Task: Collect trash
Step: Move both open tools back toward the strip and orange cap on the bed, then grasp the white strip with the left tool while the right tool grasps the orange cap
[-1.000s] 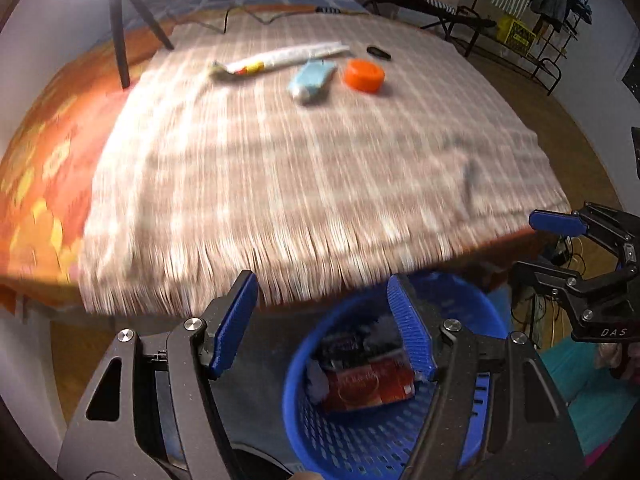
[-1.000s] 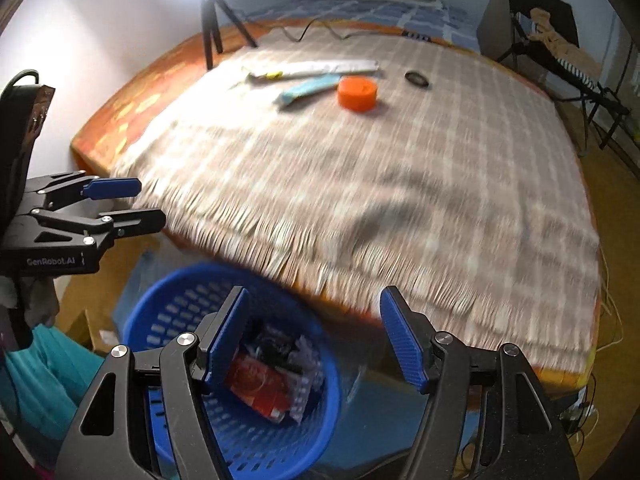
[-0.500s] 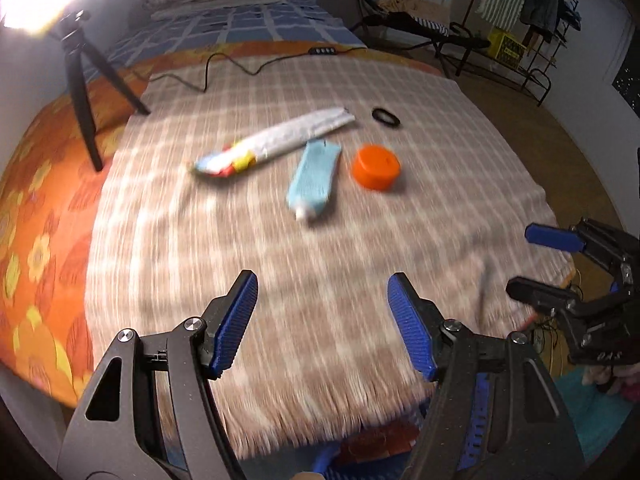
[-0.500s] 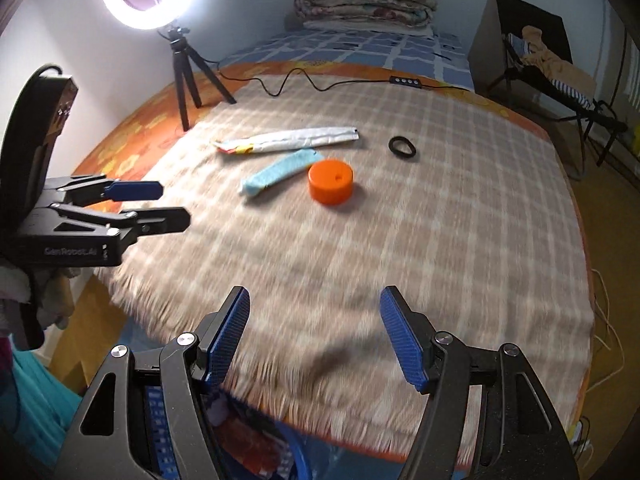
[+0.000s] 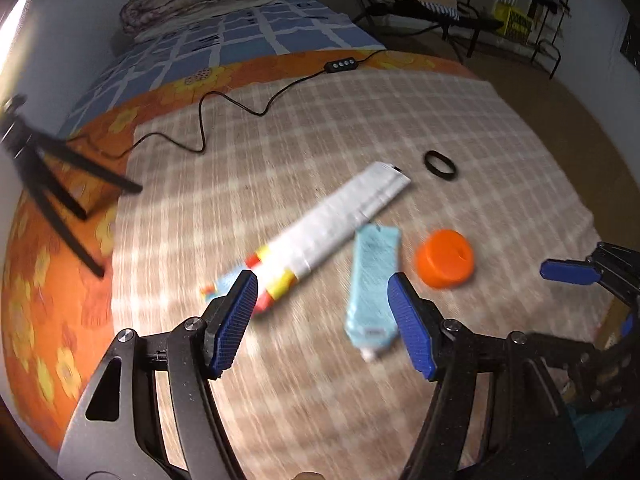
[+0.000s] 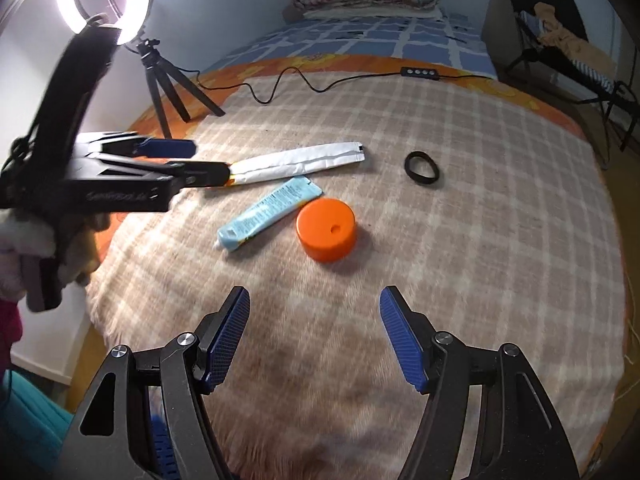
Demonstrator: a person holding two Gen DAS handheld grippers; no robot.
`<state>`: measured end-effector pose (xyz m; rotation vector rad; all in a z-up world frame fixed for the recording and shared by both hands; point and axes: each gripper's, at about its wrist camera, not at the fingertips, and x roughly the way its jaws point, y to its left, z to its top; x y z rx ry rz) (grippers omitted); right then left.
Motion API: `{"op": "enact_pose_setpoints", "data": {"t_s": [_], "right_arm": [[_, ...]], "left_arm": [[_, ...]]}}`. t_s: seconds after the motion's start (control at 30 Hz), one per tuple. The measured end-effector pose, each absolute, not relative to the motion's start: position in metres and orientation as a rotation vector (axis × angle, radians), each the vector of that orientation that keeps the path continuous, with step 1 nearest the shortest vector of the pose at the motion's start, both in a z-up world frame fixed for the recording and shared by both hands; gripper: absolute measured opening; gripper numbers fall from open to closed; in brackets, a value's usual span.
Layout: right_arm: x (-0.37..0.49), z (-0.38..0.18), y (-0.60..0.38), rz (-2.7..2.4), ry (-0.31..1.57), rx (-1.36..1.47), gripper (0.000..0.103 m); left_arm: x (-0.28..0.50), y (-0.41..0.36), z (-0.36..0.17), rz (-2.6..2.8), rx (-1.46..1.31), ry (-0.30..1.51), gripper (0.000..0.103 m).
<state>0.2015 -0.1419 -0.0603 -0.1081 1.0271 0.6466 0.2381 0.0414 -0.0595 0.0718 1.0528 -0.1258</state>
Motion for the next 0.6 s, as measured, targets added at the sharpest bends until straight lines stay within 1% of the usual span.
{"op": "enact_pose_setpoints", "data": {"t_s": [0.23,0.33,0.6], "right_arm": [[0.224,-0.072,-0.132,0.647,1.048,-0.085,0.067],[0.231,-0.077,-0.127,0.64,1.051,-0.088,0.067],[0.243,-0.088,-0.119,0.63,1.063,-0.094,0.067]], "left_arm": [[0.274,0.045,-0.089,-0.148,0.1,1.126,0.069],[0.281,0.046,-0.098,-0.152,0.119,1.143,0.065],[0.293,0.045,-0.119,-0.144,0.171,1.167,0.065]]}}
